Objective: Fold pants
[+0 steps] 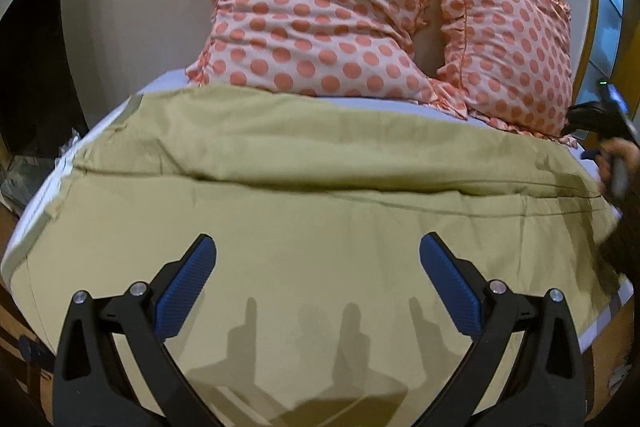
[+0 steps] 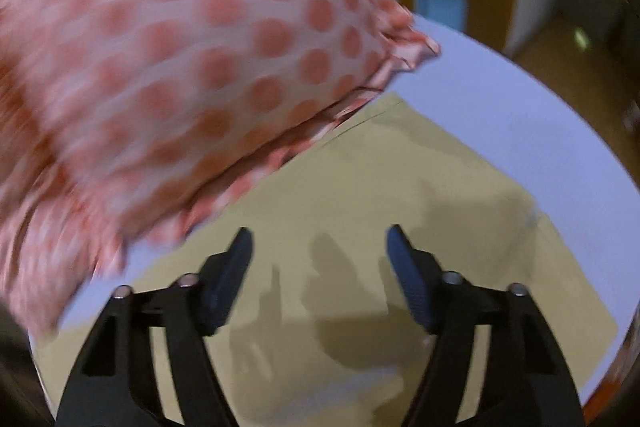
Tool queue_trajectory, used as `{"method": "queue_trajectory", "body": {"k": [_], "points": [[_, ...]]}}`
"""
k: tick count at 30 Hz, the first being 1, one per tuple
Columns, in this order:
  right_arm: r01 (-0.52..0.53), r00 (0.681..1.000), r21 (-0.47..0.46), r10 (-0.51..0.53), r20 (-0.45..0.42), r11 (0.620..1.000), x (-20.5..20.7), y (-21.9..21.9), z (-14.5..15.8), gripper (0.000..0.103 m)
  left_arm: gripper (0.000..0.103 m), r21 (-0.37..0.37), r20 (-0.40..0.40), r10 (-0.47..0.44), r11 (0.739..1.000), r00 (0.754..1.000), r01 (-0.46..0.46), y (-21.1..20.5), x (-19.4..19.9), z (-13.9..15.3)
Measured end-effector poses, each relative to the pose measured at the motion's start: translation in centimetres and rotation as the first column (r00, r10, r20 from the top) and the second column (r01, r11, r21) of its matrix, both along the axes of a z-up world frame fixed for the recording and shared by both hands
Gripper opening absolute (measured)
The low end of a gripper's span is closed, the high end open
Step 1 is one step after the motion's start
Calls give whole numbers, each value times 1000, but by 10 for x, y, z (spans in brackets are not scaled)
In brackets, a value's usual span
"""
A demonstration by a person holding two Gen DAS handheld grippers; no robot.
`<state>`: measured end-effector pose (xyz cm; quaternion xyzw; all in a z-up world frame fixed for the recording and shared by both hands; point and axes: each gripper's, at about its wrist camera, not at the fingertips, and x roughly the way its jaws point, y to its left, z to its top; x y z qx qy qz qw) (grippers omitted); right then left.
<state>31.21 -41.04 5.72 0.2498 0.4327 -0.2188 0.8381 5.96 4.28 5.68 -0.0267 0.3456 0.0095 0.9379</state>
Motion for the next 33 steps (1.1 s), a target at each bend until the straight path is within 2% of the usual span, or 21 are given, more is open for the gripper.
{"method": "queue_trajectory", "body": {"k": [6,8,10,12,14,16,18,21,24,26,27,28,29,32,33], "points": [[165,979,-75,-173,-110,983,58,-27,-31,69,101,71,29,6,997,1000,-8,1,16,1],[169,976,-160,-188,-113,973,65,-29,-37,67,101,65,23,2,998,1000,-4,3,22,-1],[127,988,-187,-141,-66,974,64,-28,-40,53,101,54,17,2,999,1000,-3,4,25,-4],[71,997,-199,-77,-24,977,59,-28,-43,20,101,35,15,6,999,1000,-6,6,27,-6],[43,999,-177,-40,21,983,51,-33,-47,9,101,5,22,1,1000,1000,-1,9,27,-7],[46,995,-79,-38,95,996,37,-50,-54,3,101,-50,26,-11,999,1000,12,14,25,-7],[55,983,35,-61,172,998,17,-69,-58,3,101,-111,30,-20,994,999,23,22,21,-7],[3,938,162,-59,342,987,-37,-86,-50,2,101,-190,55,-21,981,998,31,38,12,-5],[-80,881,226,-37,471,971,-105,-86,-39,2,101,-236,88,0,972,996,21,53,4,1],[-123,854,238,-19,520,964,-154,-76,-36,2,101,-240,100,18,971,995,6,62,2,7],[-139,844,247,-15,536,959,-193,-62,-38,2,101,-239,104,23,971,994,3,65,1,9],[-143,843,256,-18,537,956,-203,-54,-34,2,101,-239,107,26,971,994,0,68,1,12],[-145,846,274,-24,532,951,-233,-50,-39,2,101,-247,116,25,969,993,5,73,0,17],[-156,885,338,-21,466,928,-260,-41,-56,3,101,-259,146,26,966,989,13,80,0,26],[-158,898,363,-19,440,918,-266,-39,-61,9,101,-262,159,23,965,987,20,82,1,28]]}}
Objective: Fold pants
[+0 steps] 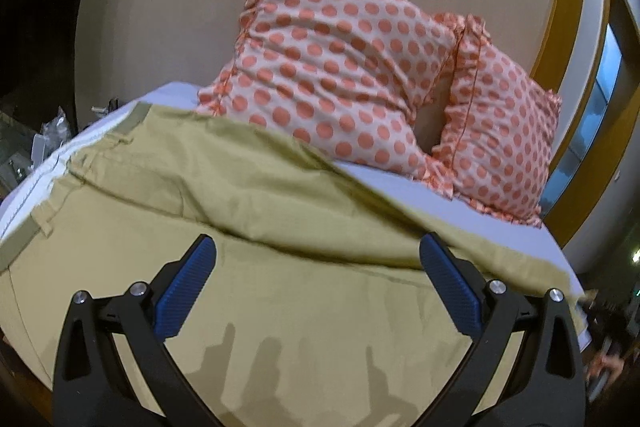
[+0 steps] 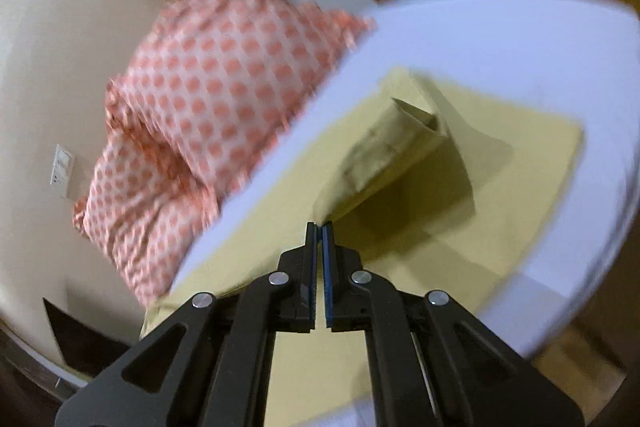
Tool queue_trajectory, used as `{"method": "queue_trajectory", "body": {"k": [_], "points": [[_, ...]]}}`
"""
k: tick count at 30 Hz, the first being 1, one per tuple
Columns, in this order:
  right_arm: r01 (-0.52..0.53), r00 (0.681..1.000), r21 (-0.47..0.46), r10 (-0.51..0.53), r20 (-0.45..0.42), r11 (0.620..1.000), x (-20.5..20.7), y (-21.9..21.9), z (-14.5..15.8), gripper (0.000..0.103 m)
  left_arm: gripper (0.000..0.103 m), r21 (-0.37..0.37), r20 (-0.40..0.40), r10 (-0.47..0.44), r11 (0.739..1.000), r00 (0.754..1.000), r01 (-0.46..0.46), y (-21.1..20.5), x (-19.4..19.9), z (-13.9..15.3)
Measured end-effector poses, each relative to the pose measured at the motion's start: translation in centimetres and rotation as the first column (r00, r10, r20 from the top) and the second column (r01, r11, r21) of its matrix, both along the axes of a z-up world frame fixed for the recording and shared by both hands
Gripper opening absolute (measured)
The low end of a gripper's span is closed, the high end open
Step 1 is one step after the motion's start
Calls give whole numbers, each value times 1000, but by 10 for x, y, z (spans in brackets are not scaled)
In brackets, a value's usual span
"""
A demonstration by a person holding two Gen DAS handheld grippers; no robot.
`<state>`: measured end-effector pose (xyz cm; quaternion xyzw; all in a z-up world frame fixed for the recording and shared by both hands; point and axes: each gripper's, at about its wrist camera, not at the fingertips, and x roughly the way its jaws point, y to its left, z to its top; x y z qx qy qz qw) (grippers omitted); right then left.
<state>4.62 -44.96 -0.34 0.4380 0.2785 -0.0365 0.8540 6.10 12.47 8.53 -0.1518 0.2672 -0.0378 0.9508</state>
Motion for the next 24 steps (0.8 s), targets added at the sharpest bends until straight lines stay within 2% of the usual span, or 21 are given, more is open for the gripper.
{"method": "queue_trajectory", "body": {"k": [1,3,5,11,14,19,21,24], "points": [[-12,999,27,13,-52,1000,-2,2,-8,13,101,-8,13,-9,1000,1000,9,2,3,3],[-21,995,81,29,-95,996,-2,-1,-19,39,101,-27,7,-20,999,1000,20,8,10,6],[-27,995,105,36,-89,994,-11,3,-24,46,101,-56,-17,-21,998,1000,20,17,21,7],[-10,991,145,30,-134,989,-1,3,-22,48,101,-147,-114,21,988,993,-38,45,67,0],[-51,978,194,88,-189,980,-5,9,-20,50,101,-179,-134,49,981,990,-72,54,86,-1],[31,984,212,7,-177,977,2,9,-22,53,101,-87,-145,65,993,987,-78,43,116,-2],[68,987,205,-36,-155,976,7,13,-20,58,101,-79,-159,57,994,986,-71,39,124,-6],[137,985,203,-112,-131,970,10,16,-21,57,101,-75,-183,44,995,982,-58,35,136,-12]]}}
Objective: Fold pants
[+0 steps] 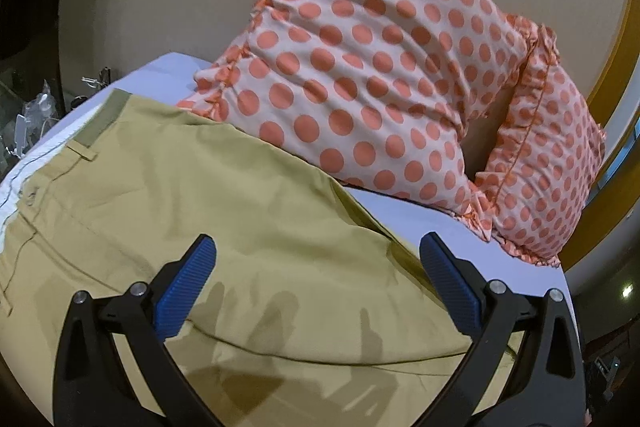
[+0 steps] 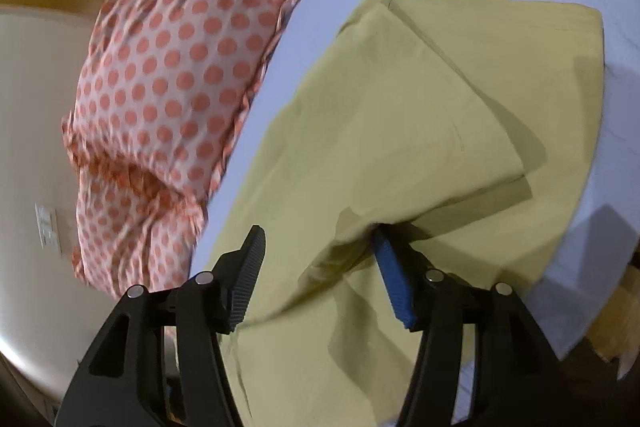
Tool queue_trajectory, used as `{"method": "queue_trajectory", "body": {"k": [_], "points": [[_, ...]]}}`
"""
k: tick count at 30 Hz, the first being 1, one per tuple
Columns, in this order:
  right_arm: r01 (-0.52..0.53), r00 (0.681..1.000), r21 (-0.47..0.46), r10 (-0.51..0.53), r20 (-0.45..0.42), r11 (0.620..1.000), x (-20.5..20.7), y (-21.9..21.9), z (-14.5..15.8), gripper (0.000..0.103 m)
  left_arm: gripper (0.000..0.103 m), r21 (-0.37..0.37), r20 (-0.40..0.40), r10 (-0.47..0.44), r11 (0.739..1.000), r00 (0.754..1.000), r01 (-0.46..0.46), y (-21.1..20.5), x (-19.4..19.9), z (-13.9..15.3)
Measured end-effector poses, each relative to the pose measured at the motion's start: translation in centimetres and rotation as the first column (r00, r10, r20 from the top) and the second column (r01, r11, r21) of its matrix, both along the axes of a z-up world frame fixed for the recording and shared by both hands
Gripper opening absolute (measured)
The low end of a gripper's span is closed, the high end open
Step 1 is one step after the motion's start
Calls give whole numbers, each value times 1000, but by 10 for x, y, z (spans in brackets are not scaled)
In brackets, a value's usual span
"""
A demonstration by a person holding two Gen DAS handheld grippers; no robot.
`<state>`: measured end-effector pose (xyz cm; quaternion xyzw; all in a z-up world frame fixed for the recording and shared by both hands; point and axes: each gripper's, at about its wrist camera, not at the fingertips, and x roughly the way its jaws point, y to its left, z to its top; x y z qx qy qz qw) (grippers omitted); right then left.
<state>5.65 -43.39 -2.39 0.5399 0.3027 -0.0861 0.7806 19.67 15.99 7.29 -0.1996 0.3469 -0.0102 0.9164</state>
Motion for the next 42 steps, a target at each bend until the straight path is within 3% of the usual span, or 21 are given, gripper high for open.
{"method": "queue_trajectory", "body": {"k": [1,2,3,7,11,17,19,20,21,23,24,26,30,32,36,42], "points": [[10,1000,-6,-10,4,1000,1,1,1,56,101,-2,-13,-6,1000,1000,6,-1,4,-3],[16,1000,-21,-16,14,1000,2,1,1,34,101,-6,-24,-9,1000,1000,9,-1,8,-5],[14,999,-39,-13,40,999,4,-1,-2,4,101,-20,-40,-16,1000,999,15,0,13,-8],[47,990,-29,-42,136,998,-3,-18,-8,4,100,-94,-81,-27,995,996,20,6,35,-13],[58,971,-80,-37,236,995,-15,-24,14,4,91,-153,-174,-25,988,984,-2,7,59,-23],[55,960,-100,-25,279,993,-12,-28,27,4,80,-142,-259,30,987,966,-69,10,82,-38],[51,961,-94,-23,277,994,-10,-30,24,4,65,-156,-286,58,982,957,-107,17,93,-47],[48,962,-94,-21,274,994,-8,-31,22,4,48,-167,-296,72,978,953,-125,22,99,-52],[47,962,-95,-19,272,994,-7,-32,21,4,14,-182,-304,84,973,949,-144,28,104,-58],[37,962,-92,-10,273,995,-3,-33,19,4,6,-227,-310,87,960,947,-162,37,104,-64],[30,961,-89,-5,277,996,-1,-35,19,4,5,-235,-300,92,957,949,-168,40,97,-63],[26,958,-103,4,288,994,-1,-38,23,4,5,-171,-223,92,976,971,-132,36,63,-42],[37,947,-135,9,321,990,-16,-44,34,4,5,-130,-76,60,989,995,-69,37,-46,-3],[40,947,-147,9,321,988,-27,-48,35,4,6,-107,-49,53,993,997,-58,36,-95,1],[32,961,-178,19,275,983,-41,-50,25,4,6,-84,-71,52,995,996,-58,27,-185,-22],[36,978,-195,5,207,980,-51,-55,4,4,6,-115,-112,65,990,992,-78,26,-224,-59]]}}
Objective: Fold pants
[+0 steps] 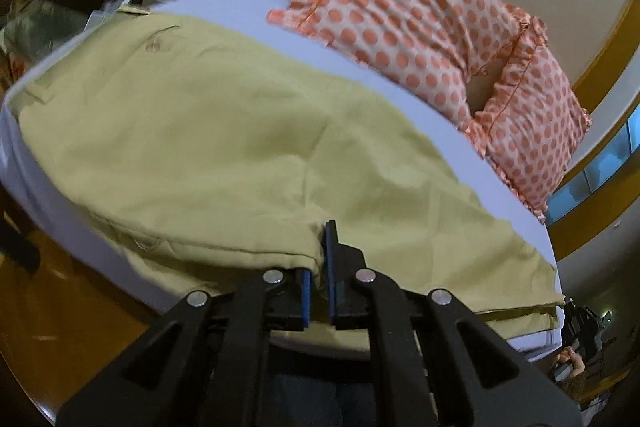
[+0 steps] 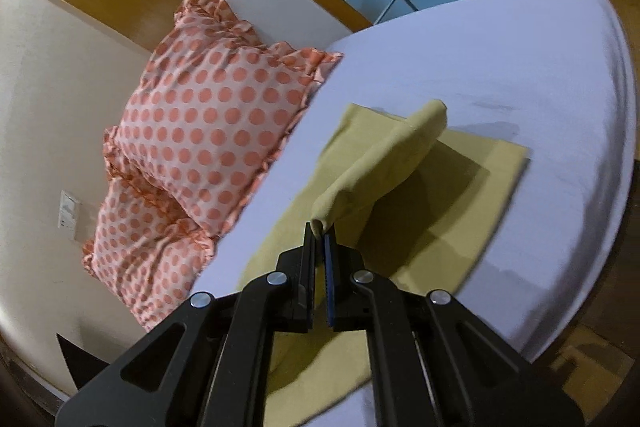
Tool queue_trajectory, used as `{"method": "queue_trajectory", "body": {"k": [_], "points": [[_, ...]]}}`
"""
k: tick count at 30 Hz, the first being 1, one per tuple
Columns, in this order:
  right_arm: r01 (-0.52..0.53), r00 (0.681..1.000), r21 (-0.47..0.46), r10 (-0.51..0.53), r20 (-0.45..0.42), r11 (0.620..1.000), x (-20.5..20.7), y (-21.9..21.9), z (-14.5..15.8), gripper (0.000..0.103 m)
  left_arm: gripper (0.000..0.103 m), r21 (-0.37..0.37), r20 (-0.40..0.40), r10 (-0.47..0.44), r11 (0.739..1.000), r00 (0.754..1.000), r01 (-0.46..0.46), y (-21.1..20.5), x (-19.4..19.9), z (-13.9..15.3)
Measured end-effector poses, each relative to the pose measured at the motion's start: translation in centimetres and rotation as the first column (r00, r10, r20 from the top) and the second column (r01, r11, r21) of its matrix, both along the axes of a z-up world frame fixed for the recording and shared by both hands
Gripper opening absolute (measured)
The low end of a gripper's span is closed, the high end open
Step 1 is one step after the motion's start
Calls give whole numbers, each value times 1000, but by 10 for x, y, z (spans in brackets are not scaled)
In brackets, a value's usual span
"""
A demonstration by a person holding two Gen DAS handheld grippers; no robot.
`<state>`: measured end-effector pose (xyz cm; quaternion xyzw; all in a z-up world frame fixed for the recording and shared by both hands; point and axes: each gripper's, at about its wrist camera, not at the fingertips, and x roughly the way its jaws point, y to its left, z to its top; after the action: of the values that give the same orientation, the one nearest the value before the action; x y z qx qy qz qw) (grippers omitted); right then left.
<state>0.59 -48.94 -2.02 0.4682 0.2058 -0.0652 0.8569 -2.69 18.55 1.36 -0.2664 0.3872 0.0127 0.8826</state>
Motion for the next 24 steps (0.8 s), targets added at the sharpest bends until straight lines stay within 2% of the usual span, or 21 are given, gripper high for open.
{"method": "queue_trajectory", "body": {"k": [2,4,6,7,8,11,14,18,19,20,21,23,24], "points": [[-1,999,-32,0,-39,999,-2,1,-2,5,6,-26,-12,1,1000,1000,-2,1,-4,-12],[-3,997,-63,-3,-83,998,-7,0,-2,16,10,-28,-6,-1,1000,1000,0,2,-9,-19],[51,993,-82,-59,-100,995,-20,-6,1,64,15,-19,15,5,1000,1000,-5,3,-18,-17],[91,991,-99,-100,-89,991,-28,-11,2,70,19,-12,24,11,1000,1000,-11,3,-21,-16],[132,987,-123,-142,-75,984,-36,-14,4,70,23,1,37,19,1000,999,-19,4,-27,-14],[192,975,-169,-207,-76,967,-46,-25,1,70,29,7,60,33,999,998,-33,9,-38,-11],[183,975,-139,-198,-101,973,-37,-32,-11,68,33,-7,74,54,999,996,-54,17,-48,-10],[150,982,-198,-169,-82,969,-25,-21,-9,67,38,-8,88,94,996,992,-94,23,-56,-7],[144,982,-239,-167,-82,960,-21,-15,-9,67,40,-8,99,109,994,989,-109,26,-59,-6],[134,983,-272,-162,-82,953,-18,-10,-8,61,42,-10,108,124,992,986,-124,30,-62,-4],[111,988,-283,-137,-75,953,-15,-6,-9,36,43,-3,117,148,989,982,-148,33,-65,-3],[80,991,-281,-107,-82,956,-11,-4,-15,14,47,10,144,219,975,965,-223,47,-75,1],[77,993,-297,-101,-66,952,-10,-2,-15,7,50,7,151,237,971,960,-241,51,-78,2]]}}
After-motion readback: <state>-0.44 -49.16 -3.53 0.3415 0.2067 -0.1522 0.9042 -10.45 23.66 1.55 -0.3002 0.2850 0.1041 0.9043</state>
